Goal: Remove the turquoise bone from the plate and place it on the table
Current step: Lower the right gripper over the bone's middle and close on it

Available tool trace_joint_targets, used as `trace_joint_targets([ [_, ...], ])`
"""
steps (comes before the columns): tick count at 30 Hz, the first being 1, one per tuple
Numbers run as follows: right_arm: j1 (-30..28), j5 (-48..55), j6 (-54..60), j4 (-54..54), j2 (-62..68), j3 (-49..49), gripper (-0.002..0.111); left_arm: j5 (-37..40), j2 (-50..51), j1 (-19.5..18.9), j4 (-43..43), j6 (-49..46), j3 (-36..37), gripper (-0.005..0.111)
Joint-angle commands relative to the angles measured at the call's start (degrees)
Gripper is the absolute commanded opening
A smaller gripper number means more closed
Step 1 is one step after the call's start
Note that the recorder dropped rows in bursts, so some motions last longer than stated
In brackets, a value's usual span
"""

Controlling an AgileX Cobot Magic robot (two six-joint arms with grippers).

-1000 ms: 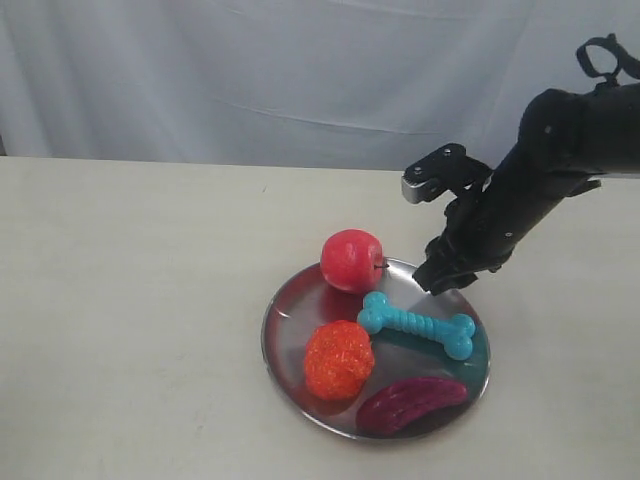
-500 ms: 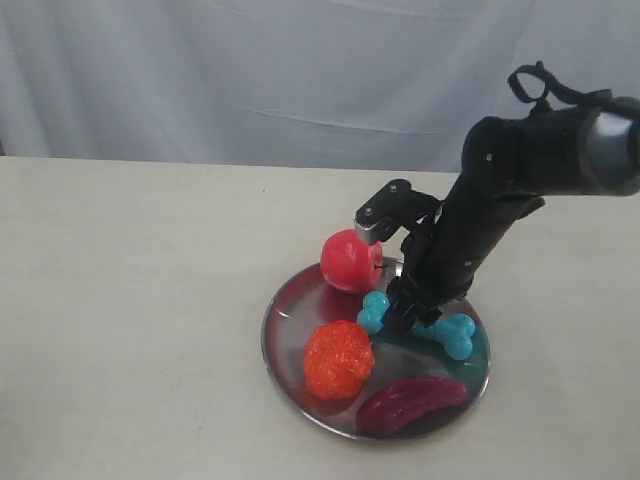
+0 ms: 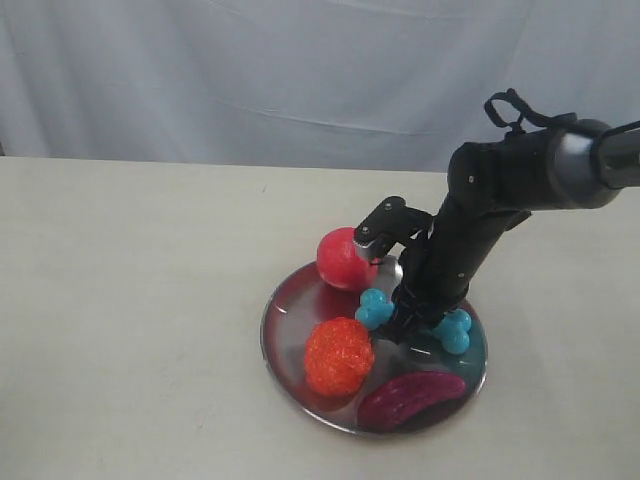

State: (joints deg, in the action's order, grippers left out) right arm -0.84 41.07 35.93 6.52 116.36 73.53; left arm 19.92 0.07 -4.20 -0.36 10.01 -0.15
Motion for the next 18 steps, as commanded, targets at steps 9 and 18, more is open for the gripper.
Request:
trace_joint_targets([
  [9, 1.12, -4.38, -0.31, -2.53, -0.40, -0.64, 0.058, -0.31, -0.07, -0.26, 0.36, 0.11, 0.15, 0.000],
  [18, 1.70, -3.07, -0.31, -3.80, -2.12, 1.31, 0.058, -0.31, -0.07, -0.26, 0.36, 0.11, 0.15, 0.000],
])
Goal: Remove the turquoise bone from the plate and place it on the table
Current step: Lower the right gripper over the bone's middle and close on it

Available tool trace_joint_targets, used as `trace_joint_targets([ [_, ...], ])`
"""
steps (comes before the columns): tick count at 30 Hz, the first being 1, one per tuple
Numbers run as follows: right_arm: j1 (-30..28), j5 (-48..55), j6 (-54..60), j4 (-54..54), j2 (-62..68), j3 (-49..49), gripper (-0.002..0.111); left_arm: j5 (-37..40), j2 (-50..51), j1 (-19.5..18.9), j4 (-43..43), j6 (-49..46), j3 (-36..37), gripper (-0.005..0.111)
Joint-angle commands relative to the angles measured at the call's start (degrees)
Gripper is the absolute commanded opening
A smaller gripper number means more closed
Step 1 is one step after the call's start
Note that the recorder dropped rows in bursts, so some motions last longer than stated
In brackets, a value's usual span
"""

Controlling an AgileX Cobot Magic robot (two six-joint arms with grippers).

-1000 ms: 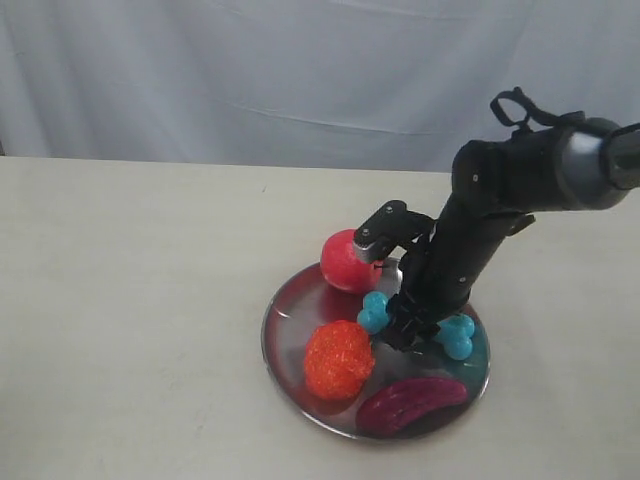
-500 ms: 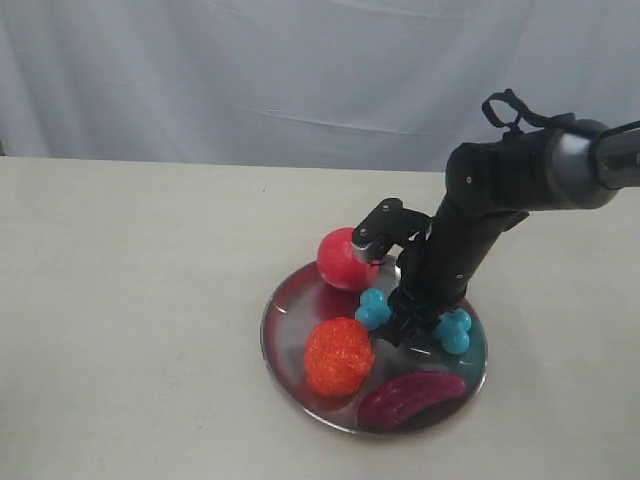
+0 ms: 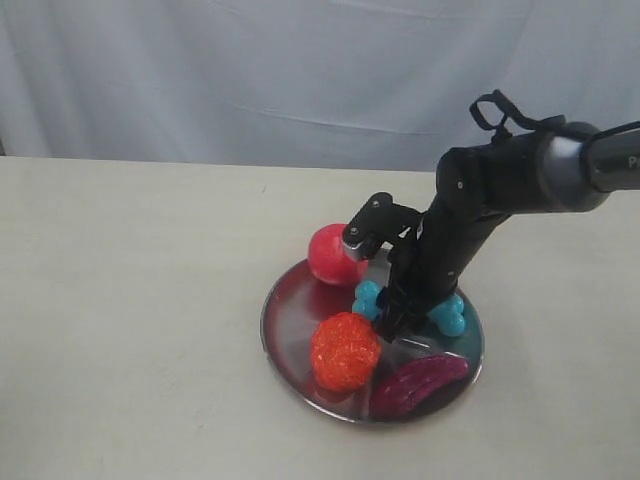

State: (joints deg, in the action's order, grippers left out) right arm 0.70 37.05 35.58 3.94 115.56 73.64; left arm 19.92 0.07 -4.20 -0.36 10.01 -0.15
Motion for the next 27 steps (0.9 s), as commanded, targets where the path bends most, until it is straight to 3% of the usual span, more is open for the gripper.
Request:
trace_joint_targets([
  [1, 0.15, 1.10, 0.04, -1.47, -1.98, 1.33, 0.058, -0.31, -0.07, -0.26, 0.36, 0.11, 0.15, 0.000],
  [22, 0.05, -2.68, -0.74, -4.43, 2.90, 1.72, 0.058, -0.31, -0.07, -0.26, 0.36, 0.11, 0.15, 0.000],
  [27, 0.05, -3.38, -0.76, -4.43, 4.14, 1.72, 0.052, -0.31, -0.07, -0.26, 0.36, 0.11, 0.15, 0.000],
])
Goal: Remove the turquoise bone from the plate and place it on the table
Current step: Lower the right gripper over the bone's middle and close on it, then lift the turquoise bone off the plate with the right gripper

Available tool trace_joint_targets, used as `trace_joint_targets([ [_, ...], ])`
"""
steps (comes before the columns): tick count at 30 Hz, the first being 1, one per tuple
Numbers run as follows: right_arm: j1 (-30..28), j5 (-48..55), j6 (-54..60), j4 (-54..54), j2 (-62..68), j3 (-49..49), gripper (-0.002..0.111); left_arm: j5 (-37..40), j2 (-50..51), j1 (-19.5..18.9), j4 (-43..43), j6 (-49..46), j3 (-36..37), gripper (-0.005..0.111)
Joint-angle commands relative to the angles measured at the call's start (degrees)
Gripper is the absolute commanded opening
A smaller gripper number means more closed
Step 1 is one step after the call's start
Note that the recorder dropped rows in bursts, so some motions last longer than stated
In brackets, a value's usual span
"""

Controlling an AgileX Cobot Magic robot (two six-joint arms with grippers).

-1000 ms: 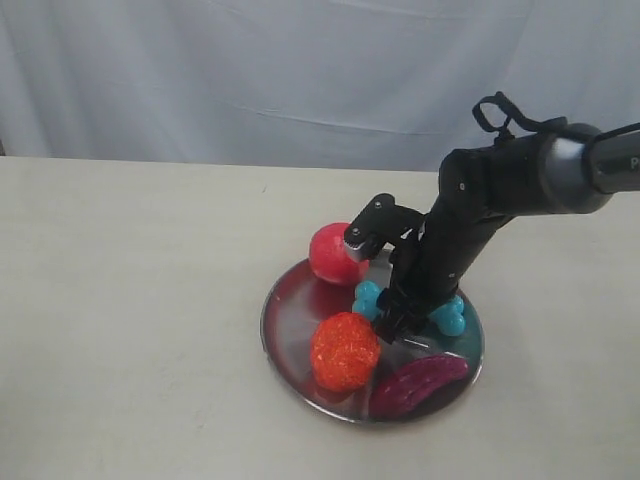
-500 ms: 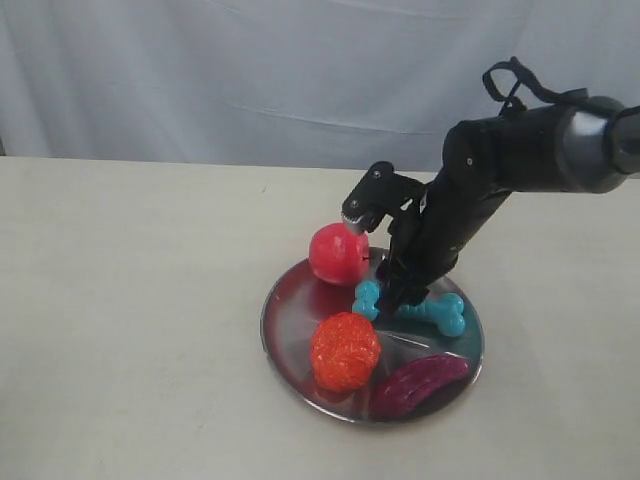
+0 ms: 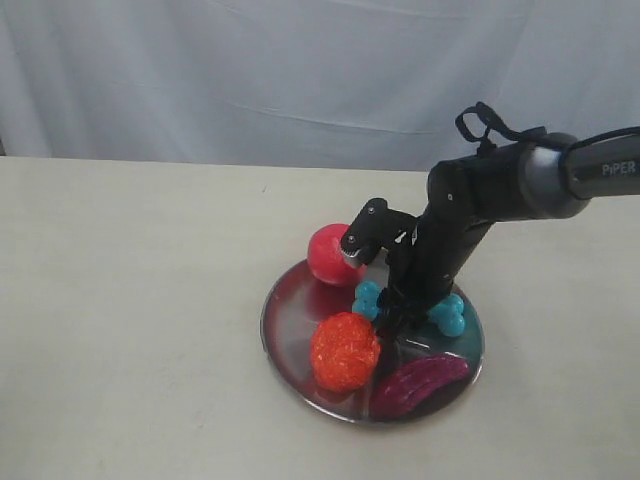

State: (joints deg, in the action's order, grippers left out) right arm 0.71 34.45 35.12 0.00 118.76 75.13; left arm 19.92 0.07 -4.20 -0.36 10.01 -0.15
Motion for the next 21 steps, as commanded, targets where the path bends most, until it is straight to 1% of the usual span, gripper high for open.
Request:
trace_joint_targets([
  [1, 0.05, -1.20, -0.30, -0.50, 1.22, 0.22, 0.051, -0.31, -0.07, -0.26, 0.36, 0.11, 0.15, 0.000],
  [3, 0.05, -1.35, -0.40, -0.50, 1.45, 0.22, 0.051, -0.31, -0.07, -0.26, 0.36, 0.11, 0.15, 0.000],
  [5, 0.05, -1.33, -0.63, -0.50, 1.45, 0.22, 0.044, -0.31, -0.07, -0.26, 0.36, 0.11, 0.15, 0.000],
  [6, 0.05, -1.22, -0.76, -0.50, 1.45, 0.22, 0.031, -0.31, -0.07, -0.26, 0.36, 0.11, 0.15, 0.000],
  [7, 0.05, -1.10, -1.08, -0.50, 1.45, 0.22, 0.023, -0.31, -0.07, -0.26, 0.36, 0.11, 0.15, 0.000],
  [8, 0.05, -0.40, -1.94, -0.50, 1.45, 0.52, 0.008, -0.31, -0.07, -0.26, 0.36, 0.11, 0.15, 0.000],
  [9, 0.05, 0.58, -2.43, -0.50, 1.45, 0.87, 0.000, -0.31, -0.07, -0.26, 0.36, 0.11, 0.15, 0.000],
  [12, 0.05, 5.99, -7.00, -0.50, -1.00, 3.77, 0.000, -0.31, -0.07, -0.26, 0.36, 0.11, 0.15, 0.000],
  [17, -0.05, 9.44, -16.42, -0.98, -13.90, 4.43, 0.000, -0.31, -0.07, -0.26, 0.36, 0.11, 0.15, 0.000],
  [21, -1.34, 13.06, -24.97, -4.27, -21.27, 4.43, 0.000, -0.31, -0.07, -0.26, 0.36, 0.11, 0.15, 0.000],
])
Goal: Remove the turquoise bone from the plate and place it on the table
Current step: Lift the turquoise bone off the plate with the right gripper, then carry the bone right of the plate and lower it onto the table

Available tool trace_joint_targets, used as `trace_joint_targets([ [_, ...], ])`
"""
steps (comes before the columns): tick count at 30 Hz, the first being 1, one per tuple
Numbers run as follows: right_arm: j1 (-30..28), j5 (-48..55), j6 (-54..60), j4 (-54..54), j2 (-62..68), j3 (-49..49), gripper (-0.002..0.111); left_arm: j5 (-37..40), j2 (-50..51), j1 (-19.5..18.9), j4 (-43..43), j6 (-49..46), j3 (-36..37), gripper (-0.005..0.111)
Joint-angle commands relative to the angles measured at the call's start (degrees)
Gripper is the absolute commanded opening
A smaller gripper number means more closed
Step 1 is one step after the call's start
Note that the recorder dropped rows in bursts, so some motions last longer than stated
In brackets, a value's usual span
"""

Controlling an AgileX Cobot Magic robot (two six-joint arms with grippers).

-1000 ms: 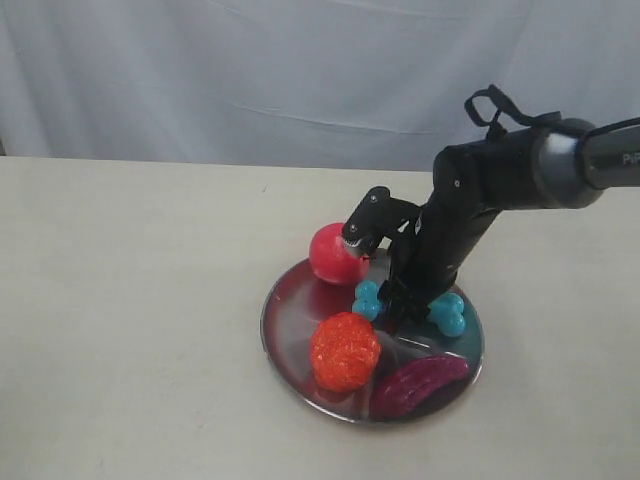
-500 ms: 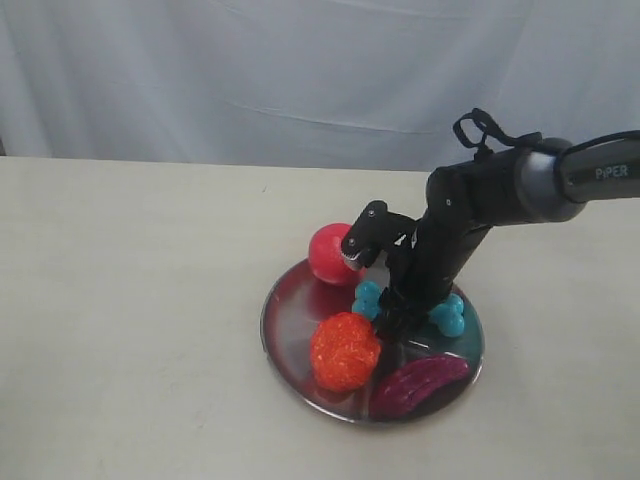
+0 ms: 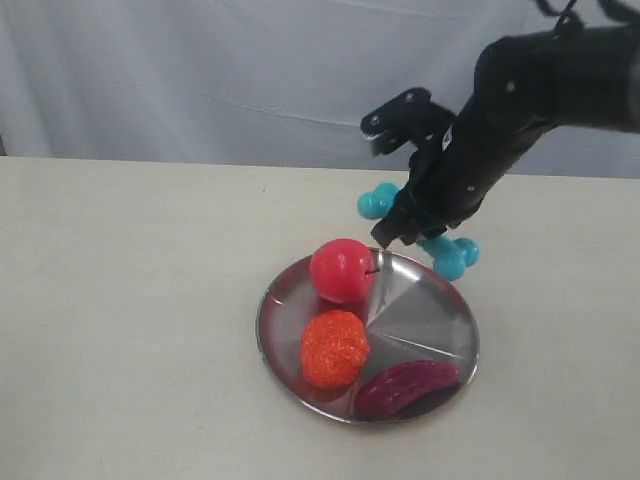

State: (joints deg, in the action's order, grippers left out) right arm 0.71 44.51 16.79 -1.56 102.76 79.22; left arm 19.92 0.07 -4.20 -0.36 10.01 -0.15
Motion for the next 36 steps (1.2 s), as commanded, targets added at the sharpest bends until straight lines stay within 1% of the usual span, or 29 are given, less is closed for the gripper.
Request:
trace_joint_targets([
  [1, -2.13, 3.61, -9.02, -3.18, -6.25, 0.34, 0.000, -0.31, -0.07, -0.26, 0.36, 0.11, 0.15, 0.000],
  [4, -5.41, 6.05, -14.58, -3.65, -8.76, 0.34, 0.000, -0.31, -0.07, -0.26, 0.36, 0.11, 0.15, 0.000],
  [9, -11.78, 10.56, -16.79, -3.65, -9.07, -0.09, 0.000, -0.31, -0.07, -0.26, 0.36, 0.11, 0.15, 0.000],
  [14, -15.52, 7.52, -17.39, -3.65, -7.29, -3.73, 0.000, -0.31, -0.07, -0.26, 0.36, 0.11, 0.15, 0.000],
  [21, -15.99, 0.36, -18.35, -4.57, -1.03, -8.80, 0.000, -0.31, -0.07, -0.26, 0.36, 0.11, 0.15, 0.000],
  [29, -15.99, -3.07, -21.69, -6.59, 7.49, -9.30, 0.000, -0.31, -0.07, -0.26, 0.36, 0.11, 0.15, 0.000],
  [36, -15.99, -6.20, -23.15, -6.59, 11.66, -9.30, 0.000, -0.31, -0.07, -0.26, 0.36, 0.11, 0.15, 0.000],
])
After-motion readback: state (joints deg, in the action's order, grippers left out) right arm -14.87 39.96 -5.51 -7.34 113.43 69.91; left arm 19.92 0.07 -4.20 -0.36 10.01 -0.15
